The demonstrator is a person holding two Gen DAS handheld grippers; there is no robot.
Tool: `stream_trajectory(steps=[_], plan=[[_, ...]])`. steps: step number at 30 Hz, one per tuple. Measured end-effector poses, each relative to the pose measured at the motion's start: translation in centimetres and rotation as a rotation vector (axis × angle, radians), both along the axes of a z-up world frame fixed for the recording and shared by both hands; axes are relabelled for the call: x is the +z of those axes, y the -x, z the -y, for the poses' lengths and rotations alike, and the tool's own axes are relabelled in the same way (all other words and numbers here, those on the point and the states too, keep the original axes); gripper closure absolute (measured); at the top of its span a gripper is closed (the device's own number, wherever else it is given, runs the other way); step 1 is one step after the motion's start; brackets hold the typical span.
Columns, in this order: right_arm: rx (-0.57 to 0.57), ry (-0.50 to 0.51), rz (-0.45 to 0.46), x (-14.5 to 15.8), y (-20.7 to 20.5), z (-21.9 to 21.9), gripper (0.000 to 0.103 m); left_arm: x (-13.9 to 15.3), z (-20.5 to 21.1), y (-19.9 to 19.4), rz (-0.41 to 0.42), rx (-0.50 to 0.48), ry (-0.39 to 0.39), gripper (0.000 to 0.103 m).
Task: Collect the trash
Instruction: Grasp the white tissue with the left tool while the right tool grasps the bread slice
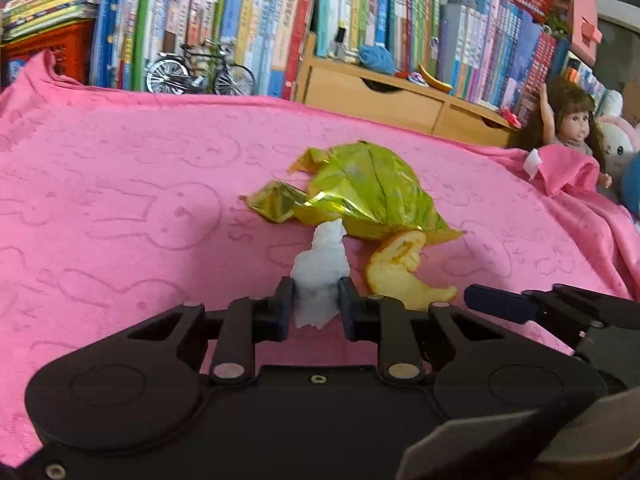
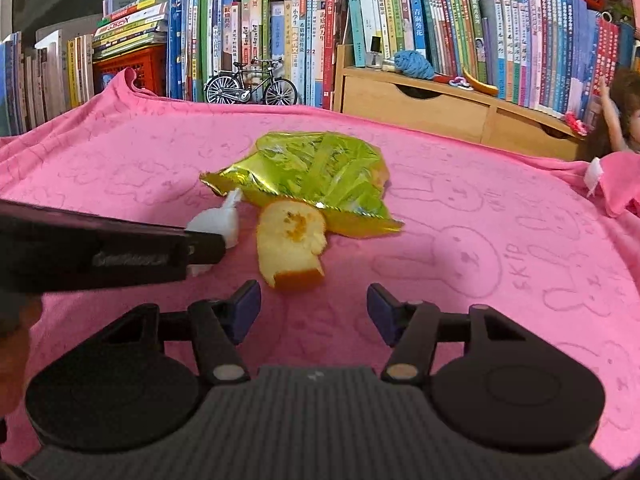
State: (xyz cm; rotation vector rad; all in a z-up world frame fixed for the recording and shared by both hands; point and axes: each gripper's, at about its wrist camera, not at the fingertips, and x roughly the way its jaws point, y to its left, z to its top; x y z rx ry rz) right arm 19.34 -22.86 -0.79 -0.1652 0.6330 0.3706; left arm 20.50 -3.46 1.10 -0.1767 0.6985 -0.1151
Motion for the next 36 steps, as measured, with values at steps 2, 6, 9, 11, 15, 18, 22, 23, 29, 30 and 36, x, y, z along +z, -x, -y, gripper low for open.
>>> stream_trajectory(steps=[2,6,9,11,15,18,22,23,29,30,36], plan=[[0.003,0.002,-0.001,-0.1,-0.5,-0.5,0.03,0.4,-0.7,0.3,0.0,0.017,0.013,0.081],[0.007,-0.013,-0.033,-0.3,-1.2,-1.1,0.051,1.1,-1.9,1.2,0.014,0.038,0.006,0.081],[-0.01,-0.035,-0.037,-0.1,-0.9,-1.1,0.06,1.7,-2.5,2.3,0.033,0.042,-0.008,0.081],[-0.015,-0.049,-0.035,0.1,-0.2,-1.0,0.061,1.9,-2.9,3.2,0.043,0.044,-0.01,0.081],[-0.006,-0.057,-0.022,0.8,1.7,-0.8,0.061,2.1,-3.3,5.2,0.057,0.049,-0.02,0.081],[0.001,-0.061,-0.004,1.3,3.4,-0.4,0.061,2.3,-3.3,7.0,0.066,0.037,-0.044,0.081],[0.019,-0.072,0.02,2.1,6.0,0.0,0.061,2.4,-3.3,9.5,0.071,0.017,-0.044,0.081],[0.027,-0.078,0.023,2.3,6.7,0.1,0.061,2.5,-3.3,10.1,0.072,0.013,-0.043,0.081],[0.084,-0.071,0.057,2.8,11.3,0.1,0.061,3.1,-3.2,14.4,0.084,-0.022,-0.052,0.081],[0.092,-0.072,0.061,2.8,12.0,0.1,0.061,3.1,-3.2,14.9,0.082,-0.029,-0.044,0.081],[0.12,-0.097,0.07,2.8,15.5,0.3,0.061,3.3,-3.0,18.4,0.088,-0.051,-0.037,0.081]])
